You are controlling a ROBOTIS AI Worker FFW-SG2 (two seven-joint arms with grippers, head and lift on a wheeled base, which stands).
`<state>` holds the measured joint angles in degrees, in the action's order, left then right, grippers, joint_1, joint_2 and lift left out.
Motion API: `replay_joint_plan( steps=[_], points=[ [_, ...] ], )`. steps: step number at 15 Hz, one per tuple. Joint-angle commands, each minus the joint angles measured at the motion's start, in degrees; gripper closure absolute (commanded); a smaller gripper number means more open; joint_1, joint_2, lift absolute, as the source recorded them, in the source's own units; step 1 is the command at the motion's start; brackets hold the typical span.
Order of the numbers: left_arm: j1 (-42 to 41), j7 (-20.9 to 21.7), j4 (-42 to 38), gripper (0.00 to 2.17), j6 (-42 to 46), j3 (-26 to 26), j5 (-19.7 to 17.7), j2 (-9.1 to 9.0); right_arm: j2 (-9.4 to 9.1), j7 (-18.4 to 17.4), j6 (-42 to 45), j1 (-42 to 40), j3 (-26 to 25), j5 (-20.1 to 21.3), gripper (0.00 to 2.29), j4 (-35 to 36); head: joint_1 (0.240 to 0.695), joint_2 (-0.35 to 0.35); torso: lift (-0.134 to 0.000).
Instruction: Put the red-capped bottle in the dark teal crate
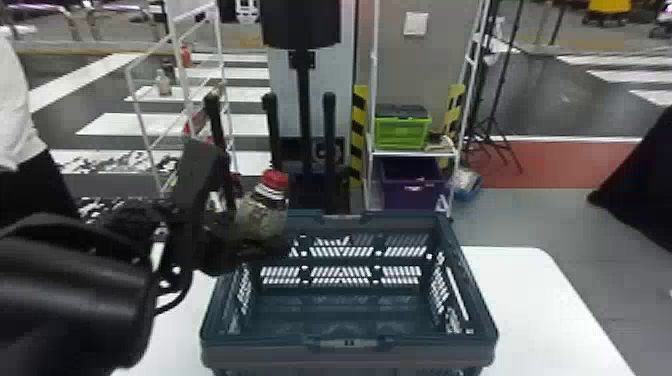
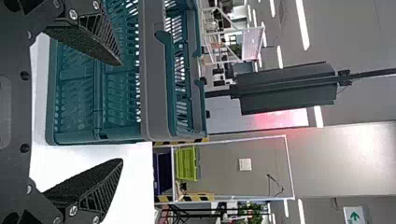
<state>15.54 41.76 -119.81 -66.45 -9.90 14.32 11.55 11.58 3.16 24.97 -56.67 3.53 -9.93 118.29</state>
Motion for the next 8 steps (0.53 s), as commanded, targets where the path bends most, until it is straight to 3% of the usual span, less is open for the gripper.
replay_joint_plan(
  steps=[1, 3, 5, 8],
  points=[
    [6.6, 4.03, 9.24, 1.73, 0.04, -4.87, 1.06, -0.12, -0.24, 0.0, 1.09, -0.29, -0.01, 0.0, 0.15, -0.51, 0.499, 0.0, 0.0],
    [12.14, 8.69, 18.12, 1.73, 0.22, -9.96, 2.2, -0.21, -0.24, 0.0, 2.85, -0.55, -0.01, 0.0, 0.15, -0.95, 0.499, 0.0, 0.0],
    [15.74, 10.71, 25.77, 1.73, 1.62, -13.92, 2.47, -0.82, -0.33, 0.0, 3.55, -0.64, -0.01, 0.0, 0.15, -1.31, 0.499, 0.0, 0.0],
    [20.14, 13.08, 40.71, 1.73, 9.88, -17.79, 5.01, -3.99, -0.42, 0.0, 4.08, -0.73, 0.07, 0.0, 0.15, -1.13, 0.499, 0.0, 0.0]
  ],
)
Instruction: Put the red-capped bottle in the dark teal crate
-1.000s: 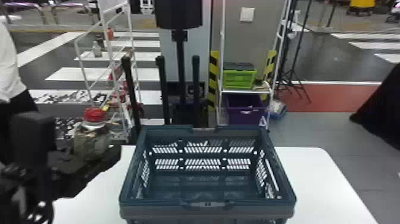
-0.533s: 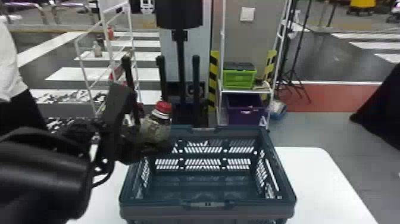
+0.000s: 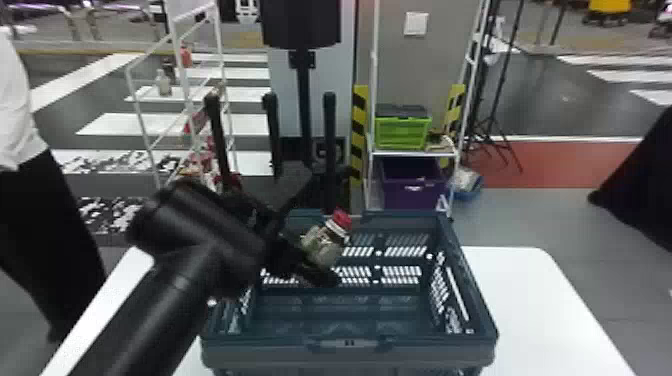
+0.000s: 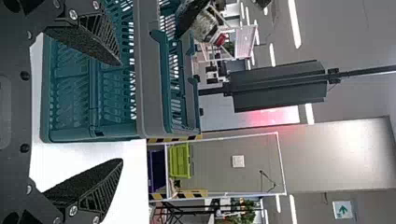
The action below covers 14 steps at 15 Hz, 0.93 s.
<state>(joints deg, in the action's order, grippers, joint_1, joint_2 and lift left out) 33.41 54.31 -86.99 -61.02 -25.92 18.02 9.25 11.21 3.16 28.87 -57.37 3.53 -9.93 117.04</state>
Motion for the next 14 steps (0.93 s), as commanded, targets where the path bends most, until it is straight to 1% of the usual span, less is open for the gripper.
replay_joint_plan(
  steps=[1, 2, 4, 6, 7, 8, 9, 11, 14],
  points=[
    [4.03, 0.89, 13.43, 1.73, 8.33, -2.73, 2.2, -3.01, -0.05, 0.0, 0.17, -0.02, 0.16, 0.09, 0.15, 0.12, 0.499, 0.0, 0.0],
    [6.14, 1.06, 19.05, 1.73, 12.02, -5.01, 2.9, -3.89, -0.14, 0.0, 0.0, -0.02, 0.16, 0.09, 0.15, 0.12, 0.499, 0.0, 0.0],
    [9.74, 2.12, 29.6, 1.73, 19.93, -8.53, 5.45, -6.61, -0.31, 0.0, 0.17, -0.02, 0.16, 0.09, 0.15, -0.06, 0.499, 0.0, 0.0],
    [12.21, 3.0, 37.86, 1.73, 27.31, -9.67, 7.65, -8.9, -0.4, 0.0, 0.52, -0.02, 0.25, 0.09, 0.15, -0.15, 0.499, 0.0, 0.0],
    [12.82, 3.0, 41.37, 1.73, 30.48, -9.67, 10.11, -9.4, -0.4, 0.0, 0.7, -0.02, 0.33, 0.09, 0.15, -0.15, 0.499, 0.0, 0.0],
    [13.0, 2.73, 43.84, 1.73, 32.41, -9.76, 12.48, -9.4, -0.4, 0.0, 0.87, -0.02, 0.33, 0.09, 0.15, -0.06, 0.499, 0.0, 0.0],
    [13.17, 2.47, 45.59, 1.73, 34.34, -9.76, 13.71, -9.4, -0.4, 0.0, 0.87, -0.02, 0.33, 0.09, 0.15, -0.06, 0.499, 0.0, 0.0],
    [13.17, 2.12, 46.91, 1.73, 34.52, -9.76, 15.38, -9.4, -0.4, 0.0, 0.87, 0.07, 0.33, 0.26, 0.15, 0.03, 0.499, 0.0, 0.0],
    [13.17, 1.86, 48.23, 1.72, 35.05, -10.02, 15.65, -9.4, -0.4, 0.0, 0.87, 0.07, 0.33, 0.26, 0.15, 0.12, 0.499, 0.0, 0.0]
  ],
)
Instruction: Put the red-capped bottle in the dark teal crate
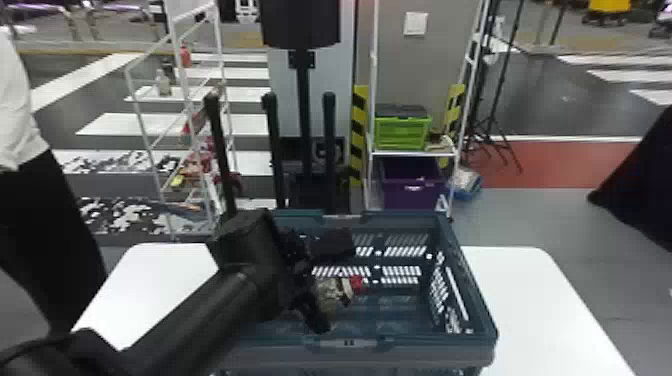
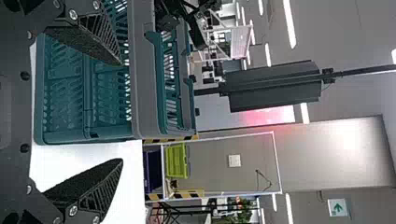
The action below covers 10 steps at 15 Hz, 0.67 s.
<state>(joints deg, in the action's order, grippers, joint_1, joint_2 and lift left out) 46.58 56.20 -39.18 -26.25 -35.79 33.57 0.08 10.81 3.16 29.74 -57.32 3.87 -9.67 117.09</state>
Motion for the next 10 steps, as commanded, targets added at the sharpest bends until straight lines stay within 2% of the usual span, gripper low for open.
replay_joint_plan(
  steps=[1, 2, 3, 5, 6, 10],
  points=[
    [-0.08, -0.13, 0.42, 1.71, 0.27, -0.16, 0.1, -0.23, 0.0, 0.0, 0.0, 0.01, 0.0, 0.01, 0.15, 0.07, 0.499, 0.0, 0.0],
    [-0.17, -0.48, 0.42, 1.61, 0.27, -0.24, 0.18, -0.23, 0.0, 0.0, 0.0, 0.01, 0.0, 0.01, 0.15, 0.07, 0.499, 0.0, 0.0],
    [-0.17, -0.48, 0.33, 1.33, 0.27, -0.24, 0.01, -0.23, 0.0, 0.0, 0.0, 0.01, 0.0, 0.01, 0.15, 0.07, 0.499, 0.0, 0.0],
    [-0.79, -1.0, -0.55, 0.35, 0.09, -0.24, -0.17, -0.23, 0.0, 0.0, 0.0, -0.07, 0.0, 0.01, 0.15, 0.07, 0.499, 0.0, 0.0],
    [-1.05, -1.18, -1.17, 0.1, -0.08, -0.24, -0.17, -0.23, 0.0, 0.0, 0.0, -0.07, 0.0, 0.01, 0.15, 0.15, 0.499, 0.0, 0.0],
    [-3.07, -2.67, -7.41, 0.08, -3.95, 0.02, -0.26, -0.23, 0.0, 0.0, 0.35, -0.25, 0.0, 0.01, 0.15, 0.24, 0.499, 0.0, 0.0]
  ],
)
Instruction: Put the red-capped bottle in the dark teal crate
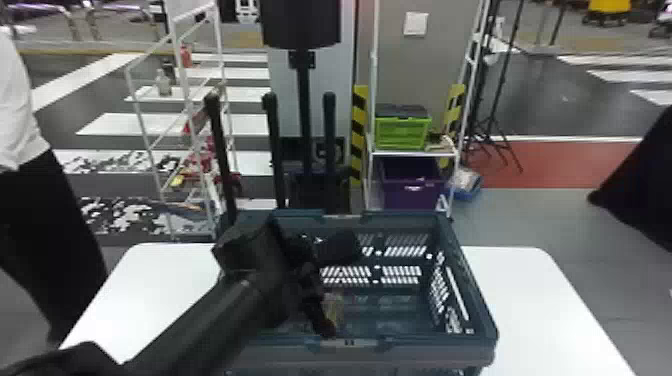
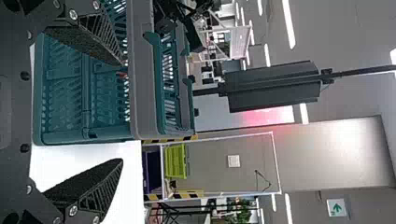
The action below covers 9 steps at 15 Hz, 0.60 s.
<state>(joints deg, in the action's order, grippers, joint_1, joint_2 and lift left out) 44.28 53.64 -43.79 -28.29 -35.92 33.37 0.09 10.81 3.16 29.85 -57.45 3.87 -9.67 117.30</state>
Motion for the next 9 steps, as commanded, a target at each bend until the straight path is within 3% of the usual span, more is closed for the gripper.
replay_joint_plan(
  steps=[1, 7, 9],
  points=[
    [-1.39, -0.12, -5.87, 0.08, -3.67, 0.68, -0.68, -0.24, 0.0, 0.0, 0.42, -0.21, 0.0, 0.0, 0.15, -0.05, 0.499, 0.0, 0.0],
    [-10.0, 1.2, -32.24, 0.08, -18.61, 12.19, -3.4, 4.04, 0.0, 0.0, 1.13, -0.38, -0.26, -0.09, 0.15, 0.04, 0.499, 0.0, 0.0],
    [-14.83, -0.47, -43.23, 0.08, -23.18, 17.82, -7.27, 5.63, 0.0, 0.0, 1.13, -0.29, -0.26, -0.09, 0.15, 0.12, 0.499, 0.0, 0.0]
  ],
)
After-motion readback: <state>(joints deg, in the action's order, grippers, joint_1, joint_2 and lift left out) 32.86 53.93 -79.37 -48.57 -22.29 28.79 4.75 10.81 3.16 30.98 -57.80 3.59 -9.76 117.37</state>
